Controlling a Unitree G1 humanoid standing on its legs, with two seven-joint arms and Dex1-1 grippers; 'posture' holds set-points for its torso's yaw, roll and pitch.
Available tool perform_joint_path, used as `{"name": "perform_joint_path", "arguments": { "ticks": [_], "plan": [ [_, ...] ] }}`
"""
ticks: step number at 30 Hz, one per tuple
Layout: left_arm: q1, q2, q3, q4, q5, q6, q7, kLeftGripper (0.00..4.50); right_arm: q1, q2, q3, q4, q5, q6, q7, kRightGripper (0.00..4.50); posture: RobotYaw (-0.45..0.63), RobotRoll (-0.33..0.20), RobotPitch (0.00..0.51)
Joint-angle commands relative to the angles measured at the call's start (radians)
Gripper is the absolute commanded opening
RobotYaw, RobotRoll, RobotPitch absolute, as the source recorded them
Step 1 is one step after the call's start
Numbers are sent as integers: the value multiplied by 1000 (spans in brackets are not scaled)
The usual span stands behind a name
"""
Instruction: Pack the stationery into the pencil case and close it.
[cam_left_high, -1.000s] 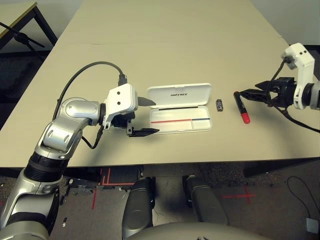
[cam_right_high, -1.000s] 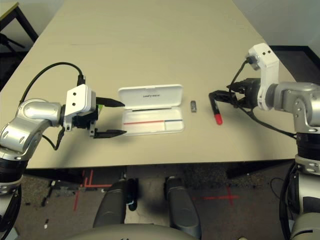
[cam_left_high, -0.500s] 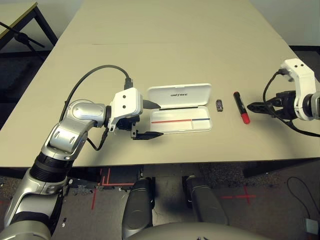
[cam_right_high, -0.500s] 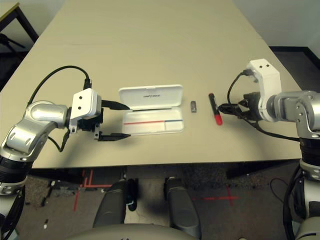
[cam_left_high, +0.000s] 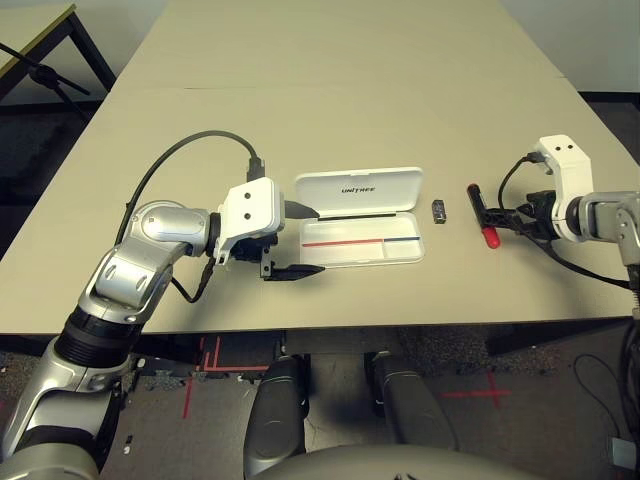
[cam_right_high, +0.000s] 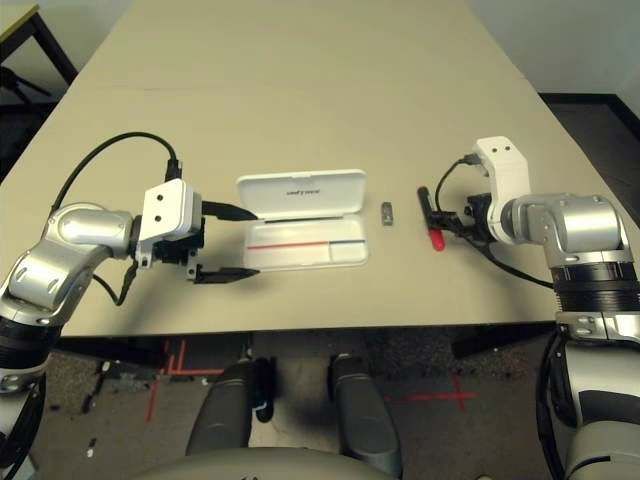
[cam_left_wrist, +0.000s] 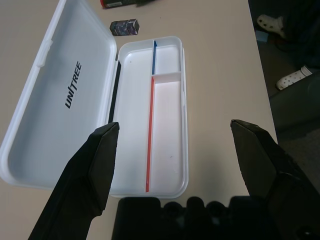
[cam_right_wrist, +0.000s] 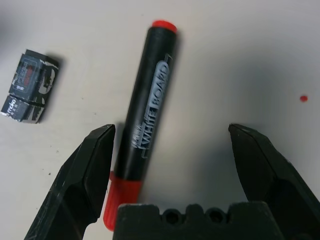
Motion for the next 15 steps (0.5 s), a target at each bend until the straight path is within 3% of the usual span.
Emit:
{"name": "perform_joint_path", "arguments": {
  "ticks": [1, 5, 9, 13, 15],
  "plan": [
    [14, 14, -3, -29, -4, 17, 6, 4489, 1, 12, 22, 36, -23, -26, 9, 4500, 4, 0, 145],
    [21, 23, 2, -64, -15, 42, 12, 4500, -1, 15, 18, 47, -33, -40, 11, 3576, 3, 0, 146],
    [25, 25, 3, -78, -17, 52, 15, 4500, -1, 15, 14, 53, -43, -53, 12, 1989, 0, 0, 146],
    [62, 44, 24, -214, -51, 130, 43, 4500, -5, 5, 2, 46, -45, -55, 11, 518, -5, 0, 148],
    [86, 55, 37, -285, -72, 170, 63, 4500, -8, -8, -1, 32, -46, -55, 15, 499, -5, 0, 148]
  ]
}}
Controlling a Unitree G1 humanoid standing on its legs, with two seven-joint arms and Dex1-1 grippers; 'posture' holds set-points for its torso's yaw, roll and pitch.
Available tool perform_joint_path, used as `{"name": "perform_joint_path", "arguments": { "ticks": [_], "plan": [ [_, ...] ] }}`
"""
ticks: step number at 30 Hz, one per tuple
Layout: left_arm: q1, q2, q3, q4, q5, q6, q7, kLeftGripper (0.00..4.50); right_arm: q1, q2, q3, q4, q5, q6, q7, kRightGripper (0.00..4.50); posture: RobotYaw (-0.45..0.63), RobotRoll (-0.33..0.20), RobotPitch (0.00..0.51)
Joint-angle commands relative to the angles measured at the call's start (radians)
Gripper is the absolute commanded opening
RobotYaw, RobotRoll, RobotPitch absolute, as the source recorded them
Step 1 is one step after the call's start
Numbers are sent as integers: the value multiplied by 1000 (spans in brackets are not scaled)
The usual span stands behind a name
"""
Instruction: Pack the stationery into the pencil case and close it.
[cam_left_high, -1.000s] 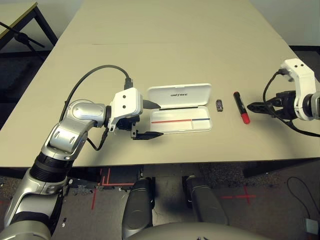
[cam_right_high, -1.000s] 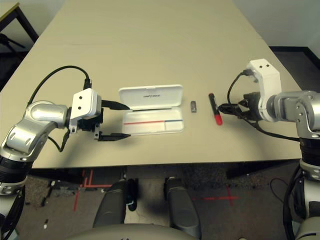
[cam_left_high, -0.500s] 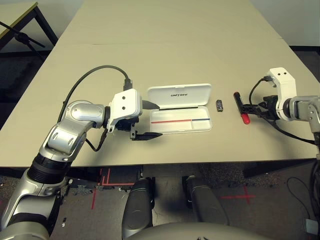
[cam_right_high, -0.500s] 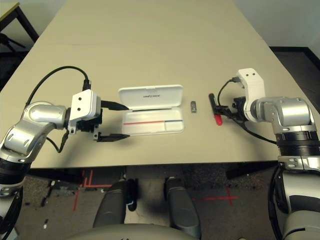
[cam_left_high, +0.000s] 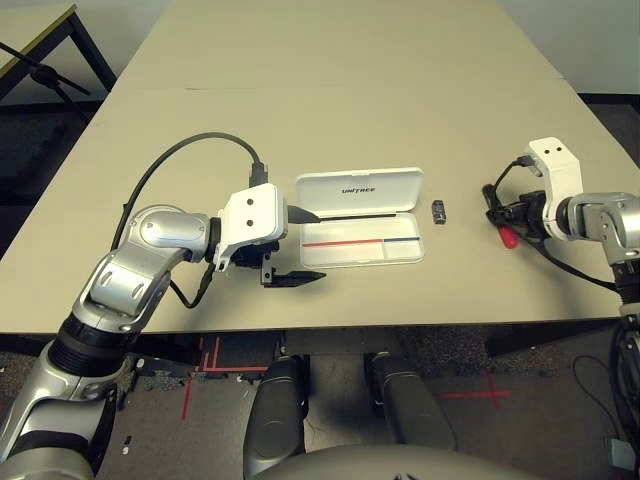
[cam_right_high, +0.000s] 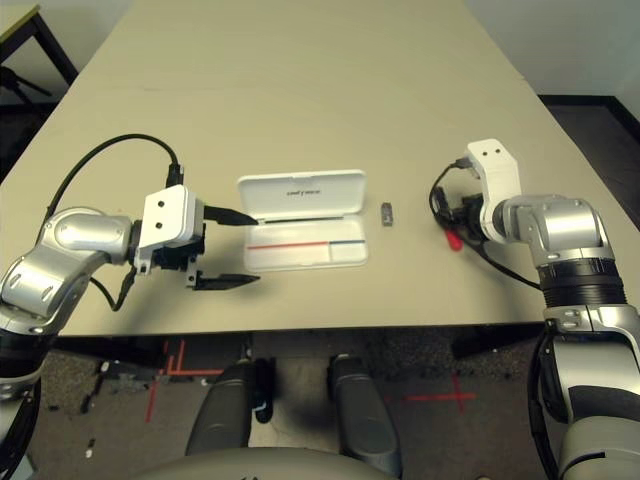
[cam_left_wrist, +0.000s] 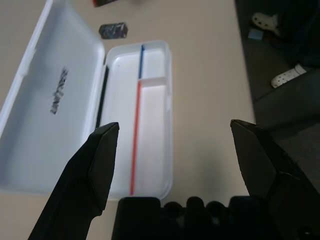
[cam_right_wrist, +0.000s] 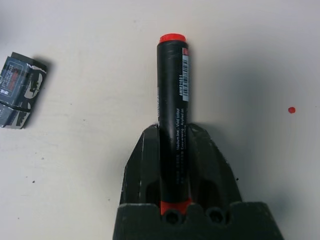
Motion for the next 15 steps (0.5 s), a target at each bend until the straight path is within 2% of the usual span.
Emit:
{"name": "perform_joint_path", "arguments": {
  "ticks": [1, 7, 15],
  "plan": [
    [43, 28, 33, -134, -52, 76, 39, 4500, 0, -28, -9, -14, -14, -2, 9, 499, -6, 0, 149],
    [89, 51, 47, -265, -101, 157, 97, 4500, -1, -154, 22, -90, -8, -64, 160, 499, -14, 0, 152],
    [118, 80, 47, -305, -128, 172, 125, 4500, 21, -340, 106, -226, -7, -228, 483, 499, -31, 0, 160]
  ]
}}
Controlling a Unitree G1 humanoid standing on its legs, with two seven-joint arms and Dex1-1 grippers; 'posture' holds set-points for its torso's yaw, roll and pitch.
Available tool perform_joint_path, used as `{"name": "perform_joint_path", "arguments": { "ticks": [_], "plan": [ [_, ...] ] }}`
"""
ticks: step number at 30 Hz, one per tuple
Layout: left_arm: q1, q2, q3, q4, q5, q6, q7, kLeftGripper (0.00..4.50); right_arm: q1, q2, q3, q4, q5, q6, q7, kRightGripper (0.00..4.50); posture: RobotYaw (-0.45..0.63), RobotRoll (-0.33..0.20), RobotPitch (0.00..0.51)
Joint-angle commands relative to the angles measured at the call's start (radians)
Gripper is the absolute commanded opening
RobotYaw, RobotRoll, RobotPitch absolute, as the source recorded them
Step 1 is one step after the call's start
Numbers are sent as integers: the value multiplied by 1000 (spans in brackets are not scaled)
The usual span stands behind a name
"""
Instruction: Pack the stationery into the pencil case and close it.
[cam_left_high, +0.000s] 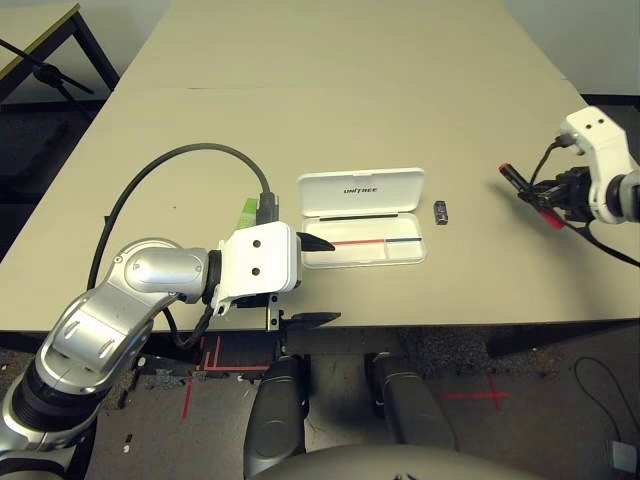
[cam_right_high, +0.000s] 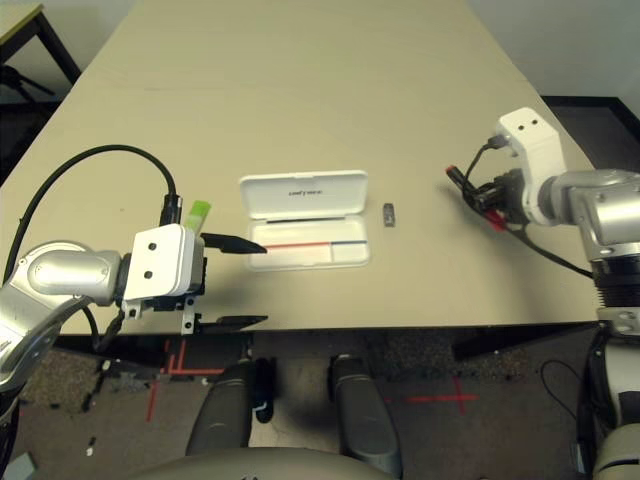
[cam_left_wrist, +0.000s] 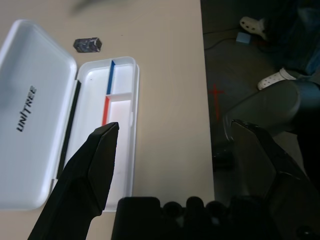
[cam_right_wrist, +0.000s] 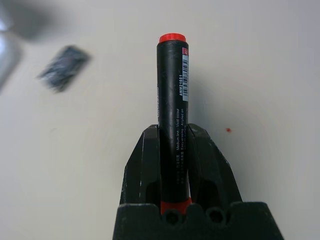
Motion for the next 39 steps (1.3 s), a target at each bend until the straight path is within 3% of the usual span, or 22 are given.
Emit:
{"name": "perform_joint_path", "arguments": {
  "ticks": [1, 4, 14, 22, 24, 28, 32, 34, 39],
  "plan": [
    [21, 26, 15, -42, -24, 6, 7, 4500, 29, -62, 50, -79, 7, -88, 156, 499, -32, 0, 162],
    [37, 42, 38, -46, -40, 1, 5, 4500, 43, -79, 55, -117, 24, -110, 234, 499, -31, 0, 165],
    [41, 58, 147, -11, -113, 63, 55, 4500, 20, 6, 91, -138, 1, -250, 317, 499, -31, 0, 166],
    [-143, -10, 64, 23, -137, 217, 178, 4500, -31, 83, 156, -154, -45, -368, 363, 499, -23, 0, 167],
    [-225, -44, 1, 127, -96, 204, 176, 4500, -48, 105, 167, -152, -55, -389, 366, 499, -23, 0, 167],
    [-348, -105, -103, 395, 0, 95, 130, 4500, -80, 153, 192, -143, -79, -434, 369, 499, -22, 0, 168],
    [-401, -146, -142, 568, 66, -4, 87, 4500, -104, 198, 218, -125, -110, -493, 366, 499, -22, 0, 167],
    [-397, -147, -141, 611, 84, -44, 66, 4500, -114, 221, 230, -114, -125, -521, 366, 499, -21, 0, 166],
    [-259, -83, -86, 700, 114, -240, -30, 4500, -133, 280, 245, -74, -149, -581, 361, 499, -18, 0, 166]
  ]
}}
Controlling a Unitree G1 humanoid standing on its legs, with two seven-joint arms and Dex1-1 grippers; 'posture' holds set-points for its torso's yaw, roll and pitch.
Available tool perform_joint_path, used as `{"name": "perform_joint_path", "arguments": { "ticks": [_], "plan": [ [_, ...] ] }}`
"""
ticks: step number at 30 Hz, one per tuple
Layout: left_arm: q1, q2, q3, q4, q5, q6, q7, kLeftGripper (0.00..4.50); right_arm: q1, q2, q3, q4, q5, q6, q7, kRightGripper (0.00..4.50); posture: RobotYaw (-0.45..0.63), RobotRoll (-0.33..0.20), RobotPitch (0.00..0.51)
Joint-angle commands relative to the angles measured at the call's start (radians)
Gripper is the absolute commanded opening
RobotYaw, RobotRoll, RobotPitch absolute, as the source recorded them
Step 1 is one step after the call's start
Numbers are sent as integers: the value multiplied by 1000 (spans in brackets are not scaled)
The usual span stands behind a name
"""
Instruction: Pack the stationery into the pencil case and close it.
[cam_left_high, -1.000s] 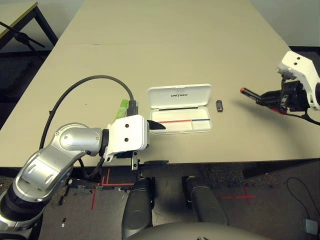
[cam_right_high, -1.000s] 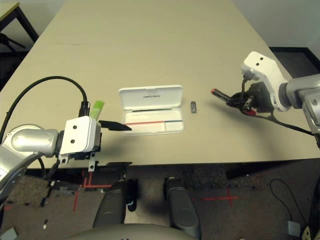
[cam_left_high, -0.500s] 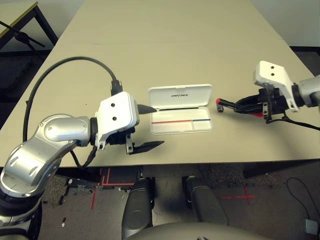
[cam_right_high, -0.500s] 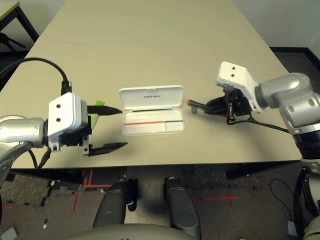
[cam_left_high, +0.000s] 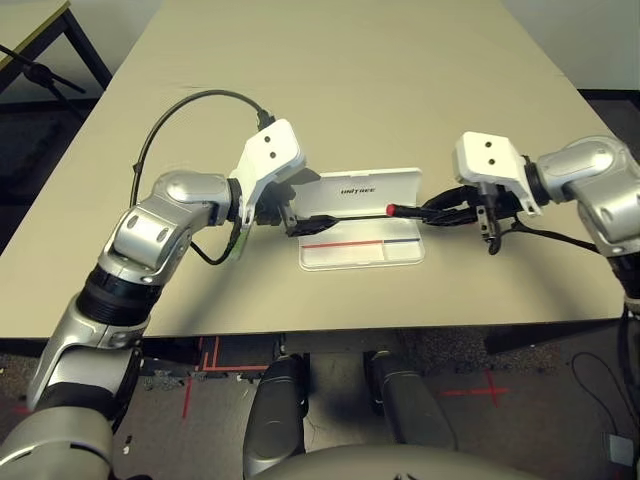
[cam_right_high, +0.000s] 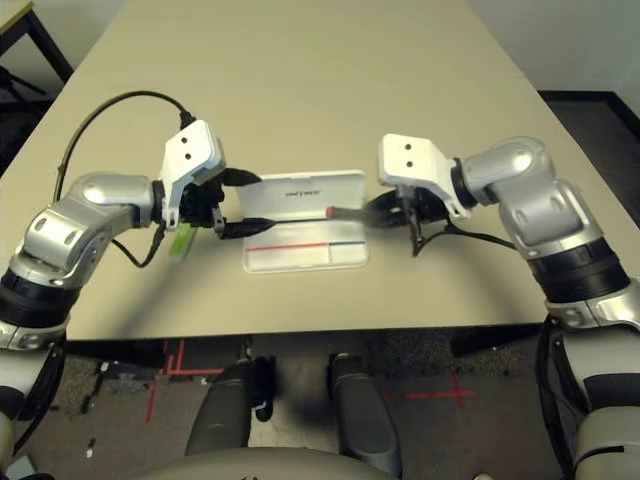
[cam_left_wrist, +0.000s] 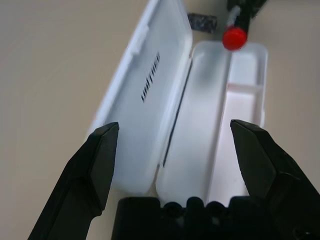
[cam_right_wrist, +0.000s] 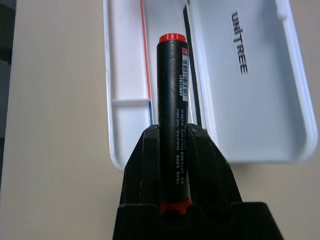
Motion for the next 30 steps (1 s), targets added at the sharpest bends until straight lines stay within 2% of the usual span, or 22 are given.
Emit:
{"name": "perform_joint_path", "arguments": {
  "ticks": [1, 5, 15, 20, 26, 30],
  "plan": [
    [83, 37, 34, 50, 27, -114, -63, 4500, -15, 33, 25, 30, -31, -54, -7, 499, -16, 0, 167],
    [139, 44, 53, 40, 37, -165, -83, 4500, -20, 94, 43, 70, -62, -98, -22, 499, -7, 0, 168],
    [182, 44, 66, 2, 52, -162, -83, 4500, -17, 203, 84, 143, -119, -178, -51, 499, 19, 0, 171],
    [177, 40, 64, 3, 60, -149, -79, 4500, -18, 220, 77, 146, -122, -195, -60, 2249, 23, 0, 173],
    [158, 35, 63, 11, 69, -130, -80, 4500, -4, 207, 45, 88, -66, -143, -41, 4475, 20, 0, 180],
    [152, 34, 64, 8, 71, -115, -79, 4500, 10, 182, 28, 49, -32, -112, -23, 4475, 17, 0, 184]
  ]
}}
